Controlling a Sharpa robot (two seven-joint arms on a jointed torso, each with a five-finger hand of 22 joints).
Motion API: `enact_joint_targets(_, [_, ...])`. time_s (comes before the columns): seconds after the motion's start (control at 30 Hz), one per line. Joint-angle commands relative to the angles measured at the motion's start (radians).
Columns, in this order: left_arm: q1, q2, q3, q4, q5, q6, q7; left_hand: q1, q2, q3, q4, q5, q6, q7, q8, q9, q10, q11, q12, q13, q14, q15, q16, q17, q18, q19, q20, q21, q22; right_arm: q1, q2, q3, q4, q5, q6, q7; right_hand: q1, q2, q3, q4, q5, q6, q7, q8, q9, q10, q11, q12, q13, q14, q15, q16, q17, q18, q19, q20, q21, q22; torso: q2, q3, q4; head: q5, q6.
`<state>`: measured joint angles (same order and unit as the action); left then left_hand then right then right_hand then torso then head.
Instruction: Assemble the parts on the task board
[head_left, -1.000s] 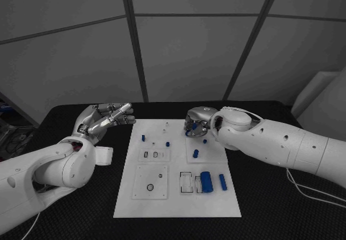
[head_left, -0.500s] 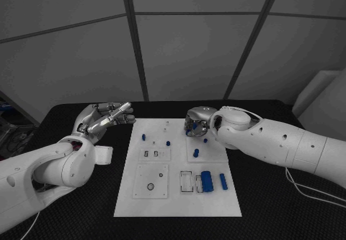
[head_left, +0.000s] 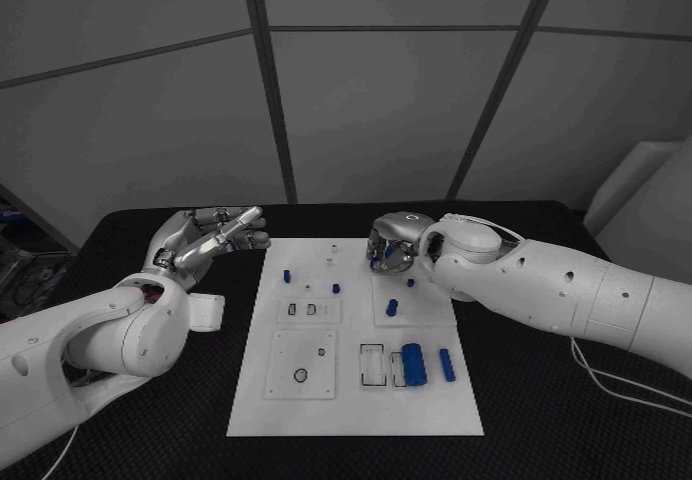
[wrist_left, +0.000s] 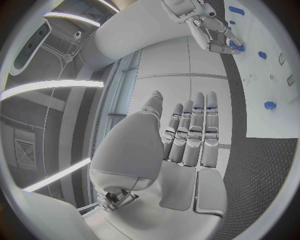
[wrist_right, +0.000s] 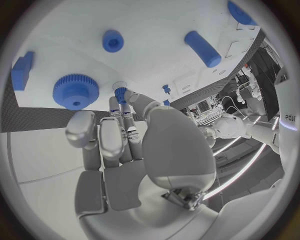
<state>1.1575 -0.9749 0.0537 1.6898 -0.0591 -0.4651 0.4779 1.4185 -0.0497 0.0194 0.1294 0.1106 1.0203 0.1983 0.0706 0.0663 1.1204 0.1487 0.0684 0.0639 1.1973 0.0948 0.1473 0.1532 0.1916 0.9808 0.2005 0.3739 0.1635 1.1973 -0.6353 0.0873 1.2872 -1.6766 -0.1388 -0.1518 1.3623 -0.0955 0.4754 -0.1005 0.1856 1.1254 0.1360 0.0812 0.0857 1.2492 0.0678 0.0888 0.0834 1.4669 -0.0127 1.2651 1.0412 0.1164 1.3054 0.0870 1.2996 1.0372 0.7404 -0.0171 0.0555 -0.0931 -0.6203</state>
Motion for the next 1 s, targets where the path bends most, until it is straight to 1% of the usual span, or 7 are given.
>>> enact_joint_targets(0.03, [0.002,-0.001,0.001,0.002,-0.007,0.011,0.003,-0.001,0.009,0.000,-0.006,-0.007,-0.003,0.006,-0.006,-0.001,-0.009,0.000,-0.006,-0.001,-0.003,0.000,-0.005,0.001,-0.010,0.005,0.000,0.006,-0.002,0.002,-0.004,0.001,0.015,-0.007,-0.101,0.000,0.013,0.001,0.006,0.001,-0.003,0.010,0.000,0.005,0.001,0.013,-0.004,0.003,0.001,0.022,-0.007,0.008,0.002,-0.015,0.012,-0.001,0.007,0.009,0.000,-0.0001,-0.0005,0.002,0.004])
enact_joint_targets(0.17, [0.002,-0.001,0.002,0.001,-0.002,0.010,0.003,0.000,0.011,0.002,-0.007,-0.007,-0.004,0.007,-0.007,-0.001,-0.010,0.001,-0.006,-0.001,-0.003,0.000,-0.007,0.002,-0.010,0.006,0.000,0.007,-0.002,0.002,-0.003,0.001,0.020,-0.007,-0.157,-0.012,0.015,-0.001,0.015,-0.004,0.029,0.020,0.002,0.007,0.004,0.021,-0.003,0.002,0.004,0.023,-0.007,0.013,0.007,-0.016,0.015,-0.001,0.016,0.021,0.001,0.0003,0.0000,0.005,0.013])
enact_joint_targets(0.33, [0.002,0.000,0.002,0.000,0.003,0.010,0.003,-0.001,0.011,0.002,-0.007,-0.007,-0.006,0.008,-0.007,-0.002,-0.012,0.002,-0.006,-0.001,-0.002,0.001,-0.008,0.002,-0.010,0.006,0.000,0.007,-0.002,0.002,0.016,0.001,0.007,-0.007,-0.205,-0.024,0.014,-0.005,0.017,-0.006,0.039,0.022,0.003,0.006,0.004,0.023,-0.004,0.000,0.005,0.023,-0.006,0.016,0.009,-0.018,0.018,-0.001,0.022,0.030,0.003,0.0010,0.0000,0.008,0.015])
enact_joint_targets(0.57, [0.002,0.002,0.002,-0.001,0.009,0.009,0.004,-0.005,0.013,0.001,-0.007,-0.008,-0.008,0.010,-0.008,-0.002,-0.014,0.003,-0.007,-0.001,-0.001,0.001,-0.009,0.003,-0.010,0.006,0.001,0.007,-0.002,0.002,0.047,0.001,-0.021,-0.006,-0.221,-0.025,0.014,-0.007,0.017,-0.007,0.037,0.021,0.003,0.005,0.005,0.023,-0.004,-0.001,0.005,0.023,-0.006,0.017,0.009,-0.018,0.017,-0.001,0.022,0.030,0.004,-0.0005,0.0032,0.011,0.017])
enact_joint_targets(0.83, [0.002,0.007,0.002,-0.004,0.011,0.010,0.004,-0.005,0.013,0.001,-0.007,-0.008,-0.008,0.010,-0.008,-0.002,-0.014,0.003,-0.007,-0.001,-0.001,0.001,-0.010,0.003,-0.010,0.006,0.001,0.007,-0.002,0.002,0.098,0.001,-0.065,-0.004,-0.235,-0.021,0.014,-0.007,0.018,-0.007,0.035,0.022,0.003,0.005,0.005,0.024,-0.003,-0.001,0.005,0.023,-0.006,0.017,0.010,-0.018,0.018,-0.001,0.023,0.031,0.005,-0.0030,0.0142,0.007,0.018])
enact_joint_targets(0.93, [0.002,0.008,0.002,-0.004,0.011,0.010,0.003,-0.006,0.013,0.001,-0.007,-0.008,-0.008,0.010,-0.008,-0.002,-0.015,0.003,-0.007,-0.001,-0.001,0.002,-0.010,0.004,-0.010,0.006,0.001,0.007,-0.002,0.002,0.112,0.001,-0.076,-0.004,-0.233,-0.018,0.014,-0.007,0.019,-0.007,0.033,0.024,0.003,0.006,0.006,0.025,-0.004,-0.001,0.006,0.023,-0.006,0.019,0.011,-0.018,0.018,-0.001,0.024,0.032,0.007,-0.0039,0.0145,0.008,0.019])
enact_joint_targets(1.0, [0.003,0.008,0.003,-0.004,0.011,0.010,0.003,-0.006,0.013,0.001,-0.007,-0.008,-0.008,0.010,-0.008,-0.002,-0.015,0.003,-0.007,-0.001,-0.001,0.002,-0.010,0.004,-0.010,0.006,0.001,0.007,-0.002,0.002,0.123,0.001,-0.085,-0.004,-0.231,-0.016,0.014,-0.007,0.019,-0.007,0.033,0.024,0.003,0.006,0.006,0.025,-0.004,-0.001,0.006,0.023,-0.006,0.019,0.011,-0.018,0.018,-0.001,0.024,0.032,0.008,-0.0030,0.0124,0.011,0.020])
